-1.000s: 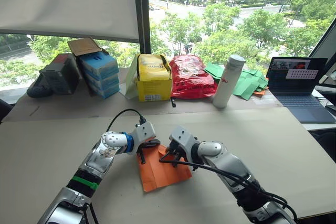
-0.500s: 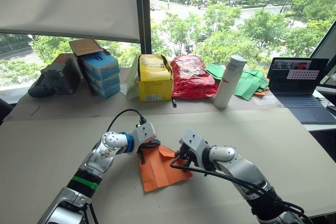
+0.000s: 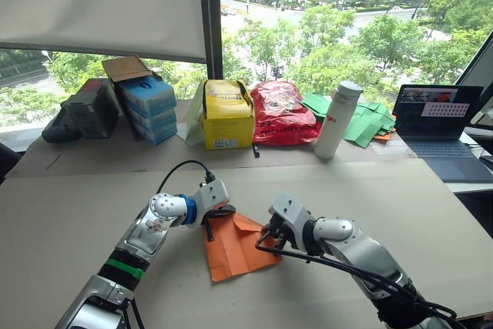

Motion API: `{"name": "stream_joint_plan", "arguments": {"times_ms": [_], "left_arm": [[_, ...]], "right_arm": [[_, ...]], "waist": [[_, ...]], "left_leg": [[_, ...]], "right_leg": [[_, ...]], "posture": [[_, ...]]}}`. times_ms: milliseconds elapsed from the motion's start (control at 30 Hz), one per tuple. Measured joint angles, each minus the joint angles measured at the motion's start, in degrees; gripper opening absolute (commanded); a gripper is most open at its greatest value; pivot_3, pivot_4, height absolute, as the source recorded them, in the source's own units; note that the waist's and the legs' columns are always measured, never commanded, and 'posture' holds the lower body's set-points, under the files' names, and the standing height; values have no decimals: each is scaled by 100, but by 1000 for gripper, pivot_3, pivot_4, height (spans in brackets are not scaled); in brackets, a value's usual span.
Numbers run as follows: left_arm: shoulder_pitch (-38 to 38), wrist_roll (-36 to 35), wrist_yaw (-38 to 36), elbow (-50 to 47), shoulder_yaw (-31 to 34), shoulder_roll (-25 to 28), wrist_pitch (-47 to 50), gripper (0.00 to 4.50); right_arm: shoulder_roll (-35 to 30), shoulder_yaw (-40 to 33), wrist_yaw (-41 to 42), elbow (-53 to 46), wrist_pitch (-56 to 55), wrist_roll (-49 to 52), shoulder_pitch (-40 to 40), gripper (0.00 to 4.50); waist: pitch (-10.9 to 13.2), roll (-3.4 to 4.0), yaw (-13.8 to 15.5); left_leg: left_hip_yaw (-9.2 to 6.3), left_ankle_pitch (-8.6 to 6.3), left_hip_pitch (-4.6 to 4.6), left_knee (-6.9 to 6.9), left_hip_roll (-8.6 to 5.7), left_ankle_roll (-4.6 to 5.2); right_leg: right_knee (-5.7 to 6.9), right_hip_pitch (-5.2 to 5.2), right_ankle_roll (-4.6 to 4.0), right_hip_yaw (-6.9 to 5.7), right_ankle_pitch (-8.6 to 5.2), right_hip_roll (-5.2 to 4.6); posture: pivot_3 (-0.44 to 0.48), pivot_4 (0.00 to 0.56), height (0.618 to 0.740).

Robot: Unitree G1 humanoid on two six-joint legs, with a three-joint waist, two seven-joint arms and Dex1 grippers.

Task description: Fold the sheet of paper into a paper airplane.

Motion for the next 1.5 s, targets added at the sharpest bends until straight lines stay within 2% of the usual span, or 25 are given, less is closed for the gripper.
{"name": "stream_joint_plan", "arguments": {"times_ms": [200, 433, 700, 900, 1033, 1167, 1267, 1433, 1500], "left_arm": [[-23, 0, -25, 21, 3, 0, -22, 0], [-78, 0, -57, 108, 2, 2, -62, 0], [-68, 0, -46, 99, 5, 10, -99, 0], [59, -20, 57, -78, 116, 62, 22, 0], [333, -304, 257, -387, 555, 54, 581, 0], [690, -907, 509, -1035, 1252, 4, 1454, 0], [1060, -1636, 587, -1764, 1984, 29, 2271, 0], [1705, -3164, 1034, -2363, 3665, -155, 3903, 1414], [1873, -3624, 1234, -2463, 4035, -257, 4354, 2090]], "right_arm": [[245, -346, -47, -41, 5, 351, 147, 62], [480, -678, 180, -109, -832, 852, 42, 62], [628, -50, 255, 974, -1577, 561, -272, 62], [541, 369, 419, 1231, -1669, 290, -321, 62], [595, 413, 434, 1349, -1705, 202, -437, 62], [645, 413, 432, 1410, -1751, 167, -471, 62], [675, 410, 429, 1455, -1794, 163, -486, 62], [804, 277, 264, 1546, -1759, 169, -486, 0], [870, 231, 201, 1544, -1668, 172, -485, 0]], "waist": [[1, 0, 17], [3, 1, 18], [3, 2, 8], [3, 3, -40], [4, 3, -60], [7, 0, -36], [8, 0, -44], [15, 0, -40], [17, -1, -4]], "left_leg": [[0, 0, -9, 0, 0, 0], [0, 0, -7, 0, 0, 1], [1, 1, -11, 1, 0, 0], [1, 2, -7, 0, 4, -2], [0, 5, -11, -1, 8, -9], [-5, 6, -20, 0, 6, -10], [-6, 12, -20, 0, 5, -21], [-17, 29, -19, -3, 4, -54], [-23, 28, -19, -3, -2, -54]], "right_leg": [[1, -6, 0, -1, 0, 6], [0, -5, 1, 2, 1, 31], [1, -7, 1, 5, 1, 34], [3, -8, 0, 9, 0, 36], [6, -15, -2, 14, 0, 40], [3, -18, -1, 12, 0, 12], [1, -17, 0, 11, 0, -11], [0, -15, -1, 8, 0, -12], [0, -11, 0, 7, 0, -16]], "posture": [[0, 150, 740], [0, 150, 740], [0, 150, 740], [0, 150, 740], [0, 150, 740], [0, 150, 740], [0, 150, 740], [0, 150, 740], [0, 150, 740]]}}
